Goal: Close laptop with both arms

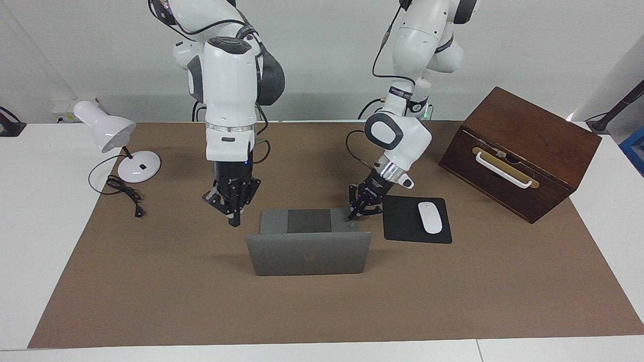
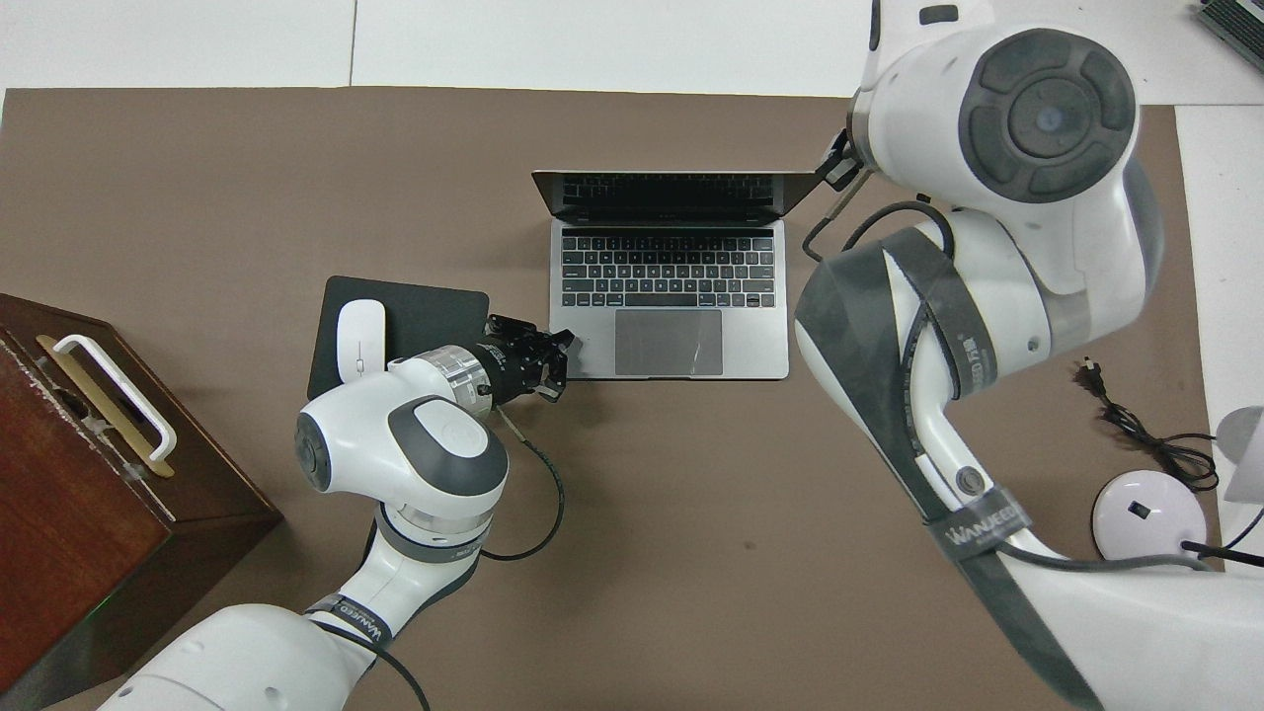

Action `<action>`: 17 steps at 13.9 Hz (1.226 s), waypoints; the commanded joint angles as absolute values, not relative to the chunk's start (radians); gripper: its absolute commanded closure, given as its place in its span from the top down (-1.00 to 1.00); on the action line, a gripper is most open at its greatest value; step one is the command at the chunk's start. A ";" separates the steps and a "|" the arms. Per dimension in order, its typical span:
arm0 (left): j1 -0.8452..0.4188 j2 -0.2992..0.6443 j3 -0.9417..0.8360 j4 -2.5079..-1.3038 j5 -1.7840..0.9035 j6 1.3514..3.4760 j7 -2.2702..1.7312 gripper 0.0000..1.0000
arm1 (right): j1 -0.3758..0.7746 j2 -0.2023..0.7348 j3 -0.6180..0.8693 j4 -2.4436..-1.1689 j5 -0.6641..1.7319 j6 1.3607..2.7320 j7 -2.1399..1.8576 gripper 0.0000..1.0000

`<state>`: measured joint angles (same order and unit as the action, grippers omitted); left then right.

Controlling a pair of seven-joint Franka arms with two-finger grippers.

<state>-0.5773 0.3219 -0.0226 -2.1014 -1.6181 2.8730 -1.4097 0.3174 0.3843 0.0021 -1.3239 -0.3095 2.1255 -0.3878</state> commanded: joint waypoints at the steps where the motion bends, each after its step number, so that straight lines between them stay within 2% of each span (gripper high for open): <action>1: -0.617 0.339 -0.012 -2.094 -1.673 2.893 -1.326 -1.00 | 0.319 0.478 0.008 -1.184 -0.310 2.097 -0.304 -1.00; 4: -0.626 0.344 -0.014 -2.112 -1.776 2.893 -1.148 -1.00 | 0.331 0.509 0.011 -1.160 -0.308 2.115 -0.153 -1.00; 8: -0.626 0.344 -0.014 -2.129 -1.839 2.892 -1.072 -1.00 | 0.330 0.600 0.066 -1.049 -0.304 2.134 0.102 -1.00; 17: -0.626 0.357 -0.014 -2.141 -1.898 2.887 -1.011 -1.00 | 0.328 0.656 0.092 -1.043 -0.210 2.312 0.304 -1.00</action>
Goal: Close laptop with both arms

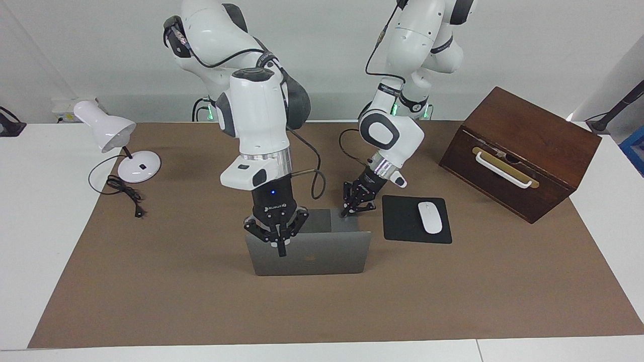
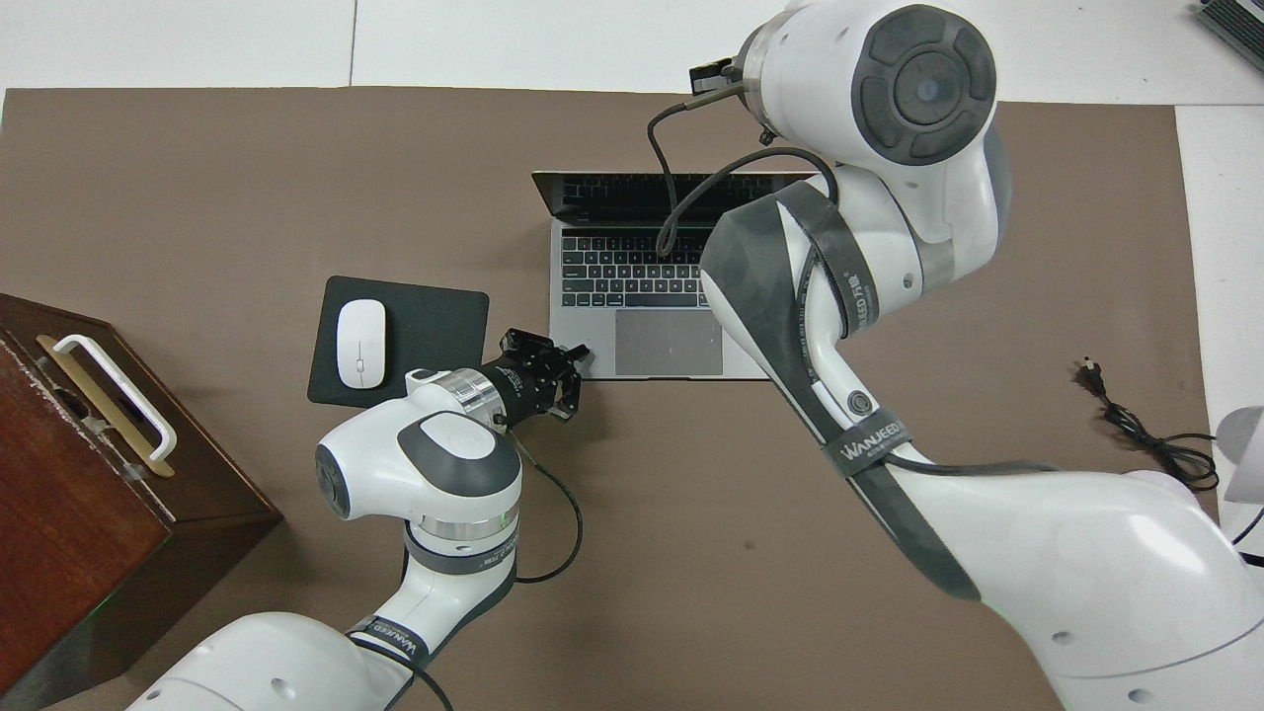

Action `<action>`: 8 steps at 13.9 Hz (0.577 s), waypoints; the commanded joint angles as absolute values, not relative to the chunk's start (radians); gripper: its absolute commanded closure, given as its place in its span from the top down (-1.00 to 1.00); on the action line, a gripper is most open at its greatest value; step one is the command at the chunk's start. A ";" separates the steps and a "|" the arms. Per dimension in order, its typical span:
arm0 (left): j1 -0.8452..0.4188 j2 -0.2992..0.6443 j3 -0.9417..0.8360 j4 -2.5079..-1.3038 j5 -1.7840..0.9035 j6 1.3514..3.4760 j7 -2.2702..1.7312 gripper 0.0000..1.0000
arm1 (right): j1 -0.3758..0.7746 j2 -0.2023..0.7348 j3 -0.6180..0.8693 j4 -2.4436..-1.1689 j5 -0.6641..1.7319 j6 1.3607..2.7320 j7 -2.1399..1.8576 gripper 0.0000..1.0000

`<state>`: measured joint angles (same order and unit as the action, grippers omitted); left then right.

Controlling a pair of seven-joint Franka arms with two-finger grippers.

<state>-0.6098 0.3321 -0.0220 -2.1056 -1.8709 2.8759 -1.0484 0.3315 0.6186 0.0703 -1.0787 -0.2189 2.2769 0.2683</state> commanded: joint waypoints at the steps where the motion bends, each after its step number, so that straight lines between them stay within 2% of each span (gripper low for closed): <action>1: -0.626 0.357 -0.014 -2.141 -1.898 2.887 -1.005 -1.00 | 0.330 0.667 0.092 -1.043 -0.209 2.318 0.308 -1.00; 8: -0.626 0.357 -0.014 -2.141 -1.899 2.885 -1.003 -1.00 | 0.336 0.696 0.094 -1.065 -0.091 2.324 0.310 -1.00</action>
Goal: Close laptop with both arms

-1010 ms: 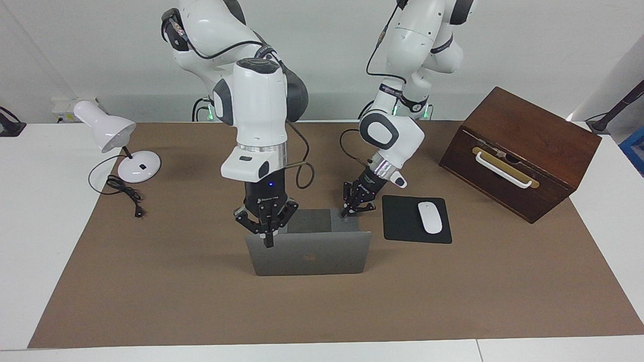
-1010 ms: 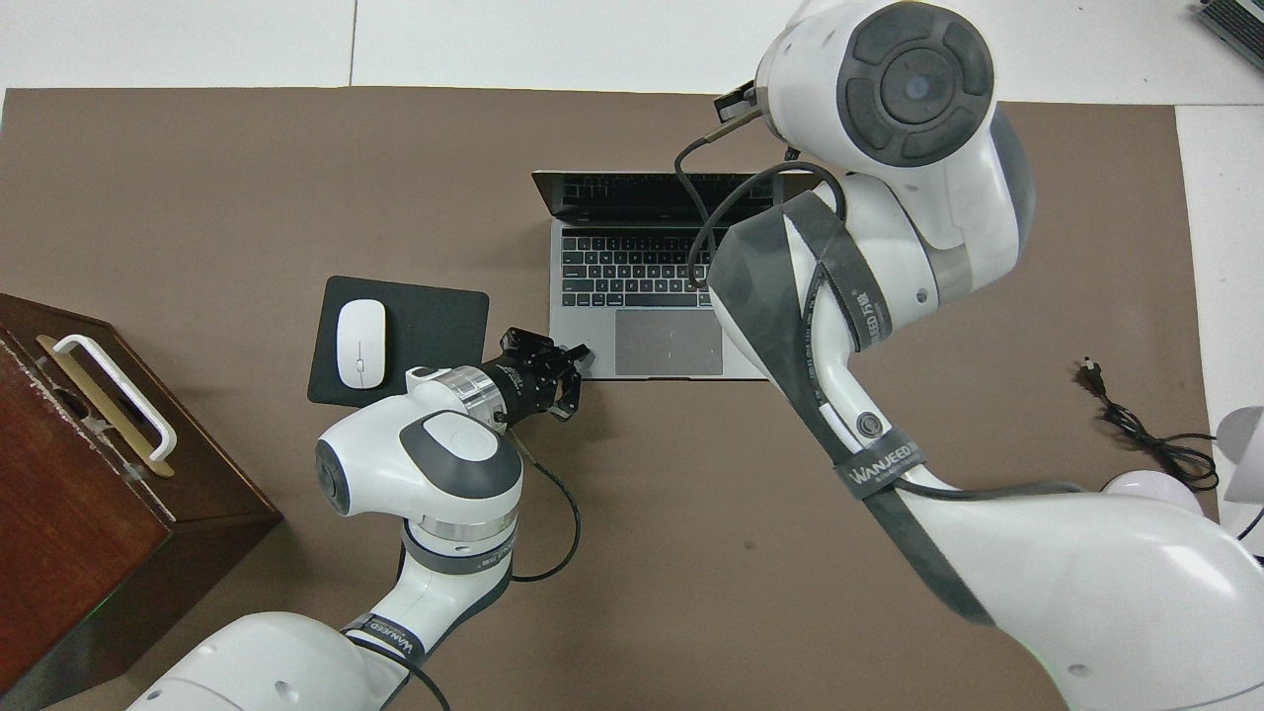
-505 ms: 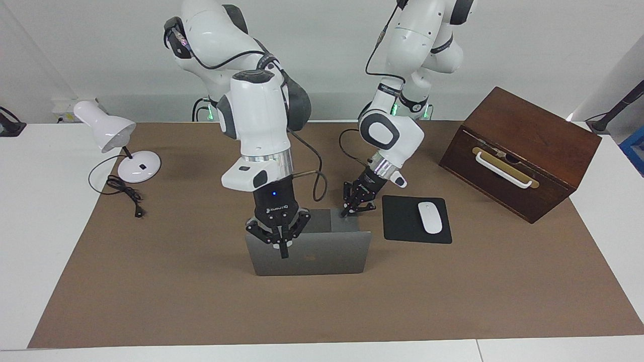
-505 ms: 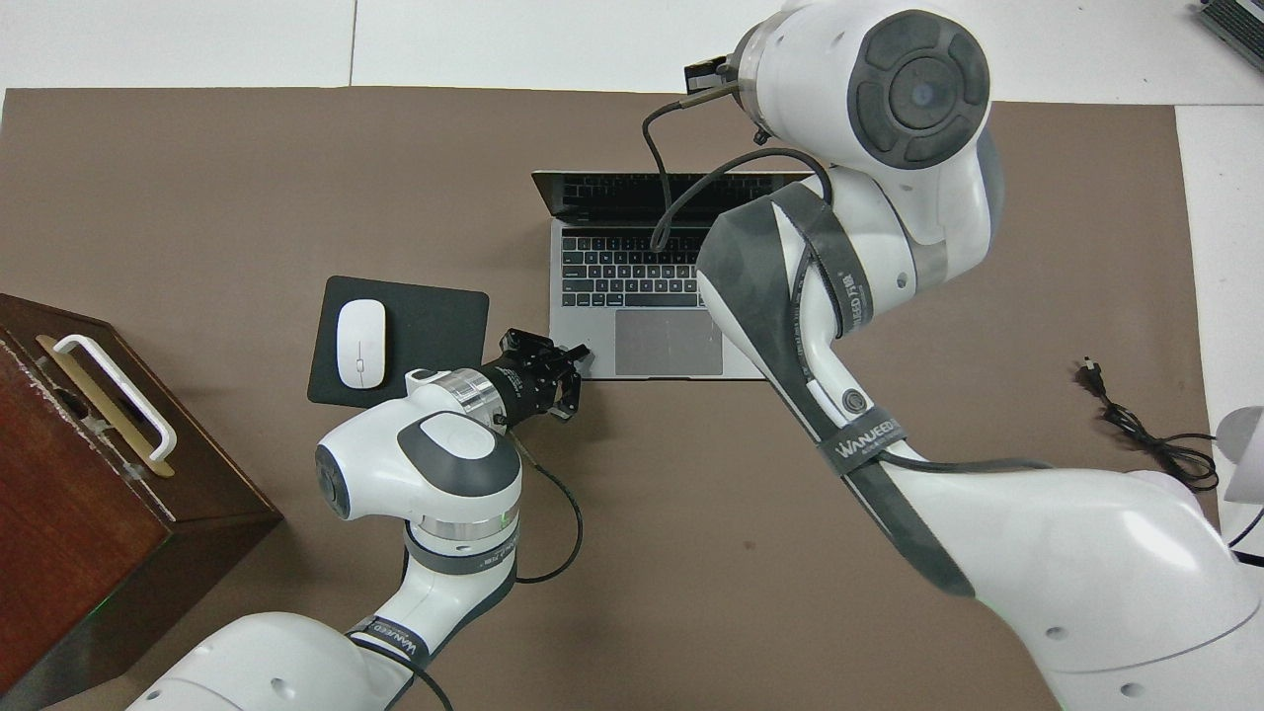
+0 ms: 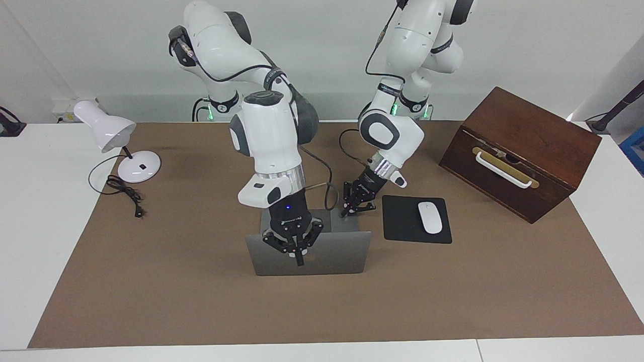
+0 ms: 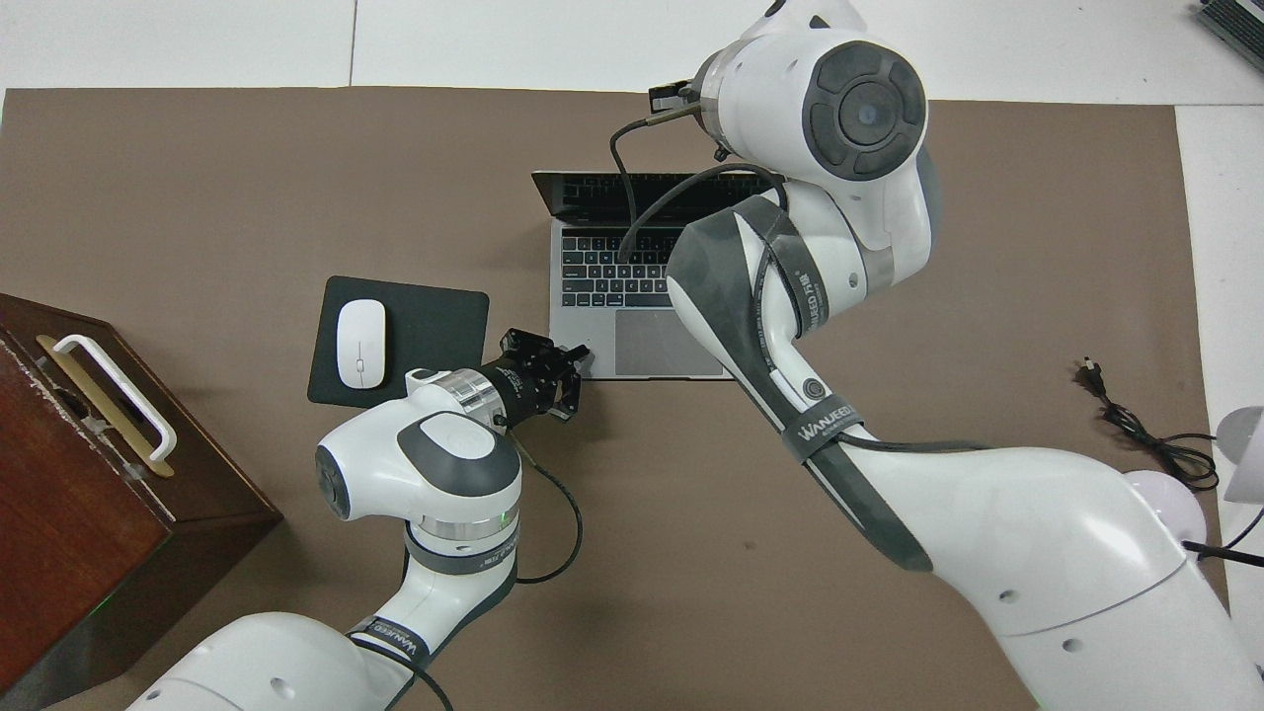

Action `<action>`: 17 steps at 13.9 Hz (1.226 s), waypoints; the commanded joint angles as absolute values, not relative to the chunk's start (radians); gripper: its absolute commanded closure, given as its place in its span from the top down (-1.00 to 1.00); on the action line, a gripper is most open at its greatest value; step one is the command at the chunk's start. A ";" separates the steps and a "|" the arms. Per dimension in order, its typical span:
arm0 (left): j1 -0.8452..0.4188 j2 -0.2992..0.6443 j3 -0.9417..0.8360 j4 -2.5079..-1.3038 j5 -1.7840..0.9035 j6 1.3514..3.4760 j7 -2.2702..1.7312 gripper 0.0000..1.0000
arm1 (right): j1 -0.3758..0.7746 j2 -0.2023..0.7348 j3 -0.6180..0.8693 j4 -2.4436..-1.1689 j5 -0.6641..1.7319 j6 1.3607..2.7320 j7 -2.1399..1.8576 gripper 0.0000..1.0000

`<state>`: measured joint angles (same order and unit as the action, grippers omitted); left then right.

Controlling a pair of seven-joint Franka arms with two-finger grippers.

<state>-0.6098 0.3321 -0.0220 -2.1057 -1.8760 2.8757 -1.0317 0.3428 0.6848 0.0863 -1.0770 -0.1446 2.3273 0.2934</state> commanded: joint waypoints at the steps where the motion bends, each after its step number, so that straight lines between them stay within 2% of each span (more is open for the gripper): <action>1: -0.624 0.357 -0.014 -2.141 -1.899 2.884 -1.003 -1.00 | 0.334 0.696 0.094 -1.066 -0.069 2.321 0.310 -1.00; 17: -0.624 0.357 -0.014 -2.141 -1.911 2.884 -1.003 -1.00 | 0.341 0.687 0.095 -1.172 0.003 2.204 0.308 -1.00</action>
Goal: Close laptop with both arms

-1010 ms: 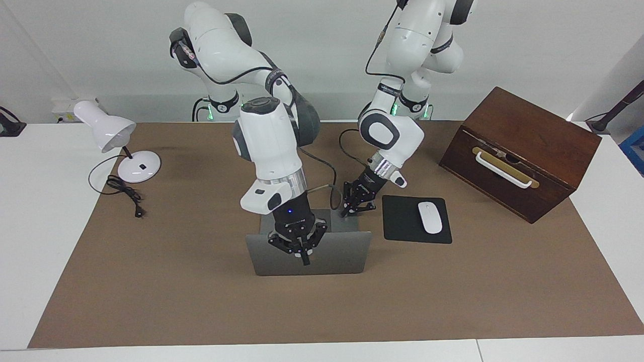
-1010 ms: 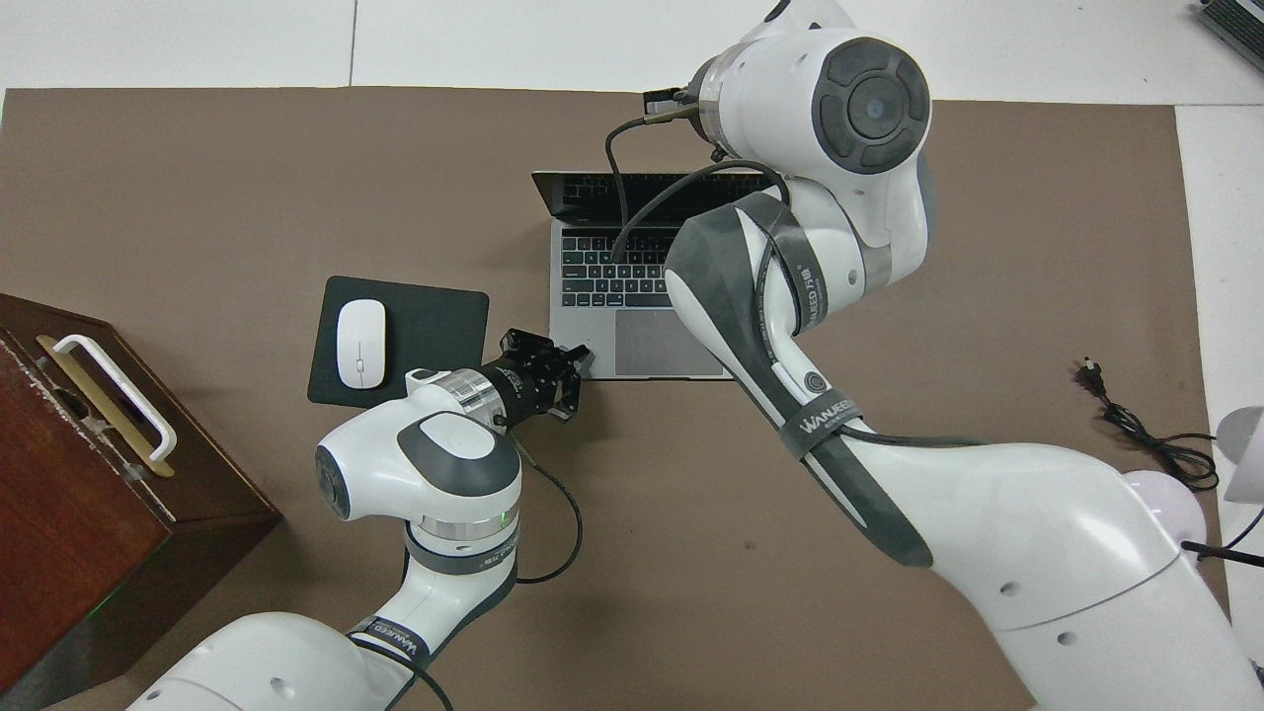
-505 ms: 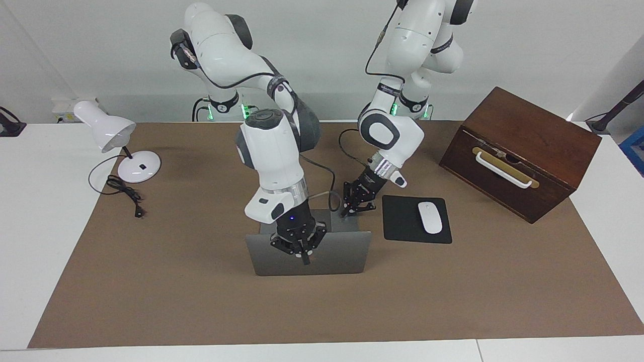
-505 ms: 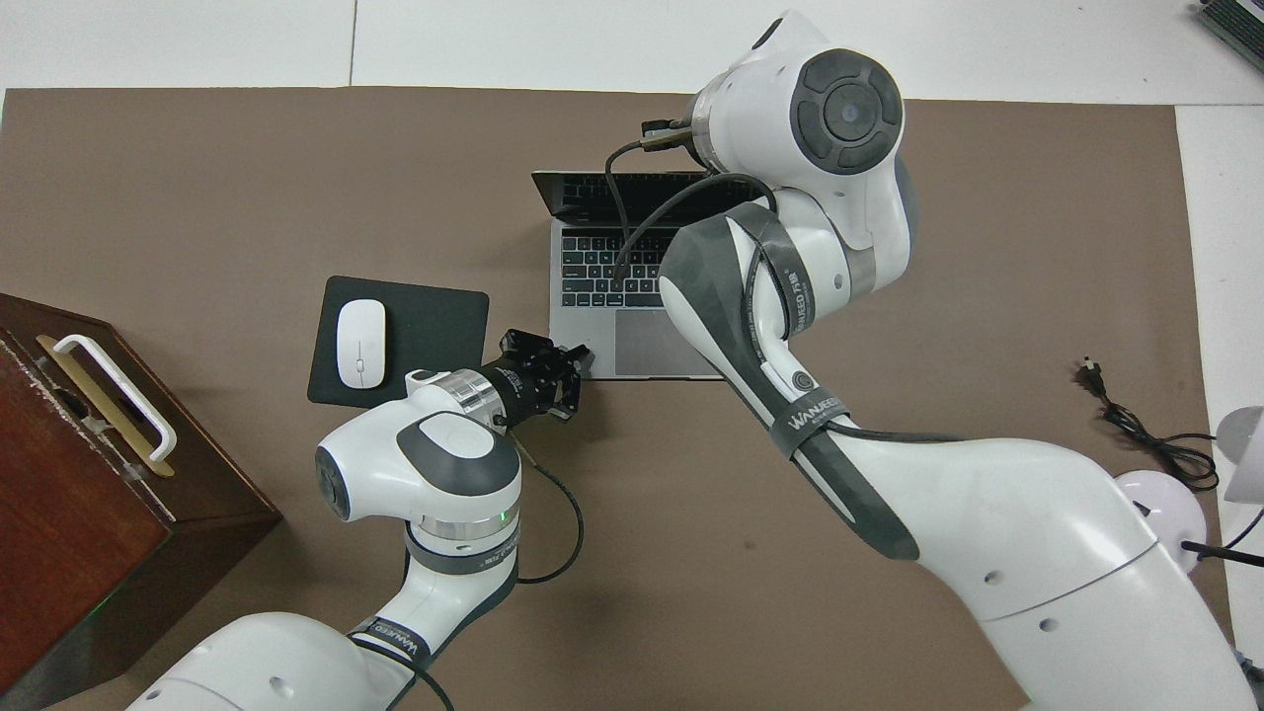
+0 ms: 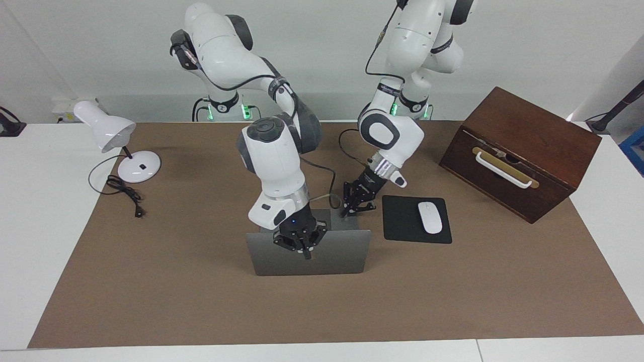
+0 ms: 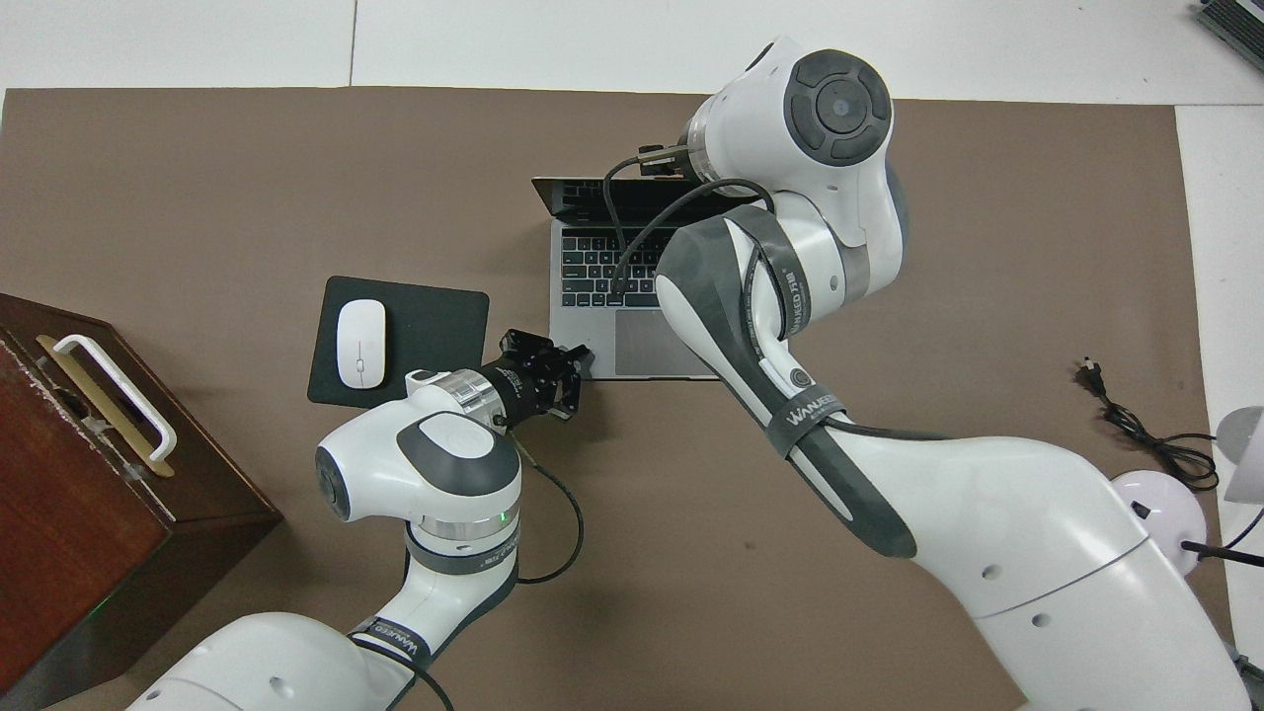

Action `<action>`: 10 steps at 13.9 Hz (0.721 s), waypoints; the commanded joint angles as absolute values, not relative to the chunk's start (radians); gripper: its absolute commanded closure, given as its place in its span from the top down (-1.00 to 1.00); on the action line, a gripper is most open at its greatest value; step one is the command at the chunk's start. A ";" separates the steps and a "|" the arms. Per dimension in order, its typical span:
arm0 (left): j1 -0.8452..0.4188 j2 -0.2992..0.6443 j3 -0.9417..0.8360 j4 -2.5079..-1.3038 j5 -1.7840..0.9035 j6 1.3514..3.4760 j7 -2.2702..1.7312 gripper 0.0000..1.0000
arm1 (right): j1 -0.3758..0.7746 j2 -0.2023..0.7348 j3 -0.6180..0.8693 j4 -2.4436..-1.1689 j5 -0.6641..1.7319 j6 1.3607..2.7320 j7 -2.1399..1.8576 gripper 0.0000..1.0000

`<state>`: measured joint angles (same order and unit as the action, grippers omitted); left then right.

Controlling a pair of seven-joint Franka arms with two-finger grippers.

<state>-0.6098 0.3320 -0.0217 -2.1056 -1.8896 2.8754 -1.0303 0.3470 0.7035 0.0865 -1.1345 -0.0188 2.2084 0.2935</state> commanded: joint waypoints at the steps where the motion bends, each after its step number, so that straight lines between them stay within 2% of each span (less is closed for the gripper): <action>1: -0.624 0.357 -0.014 -2.141 -1.911 2.884 -1.003 -1.00 | 0.339 0.686 0.097 -1.178 0.008 2.197 0.308 -1.00; 10: -0.623 0.357 -0.014 -2.141 -1.911 2.884 -1.005 -1.00 | 0.339 0.681 0.097 -1.204 0.025 2.141 0.311 -1.00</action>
<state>-0.6098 0.3320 -0.0217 -2.1056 -1.8897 2.8754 -1.0302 0.3469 0.7035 0.0865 -1.1693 -0.0015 2.1589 0.2936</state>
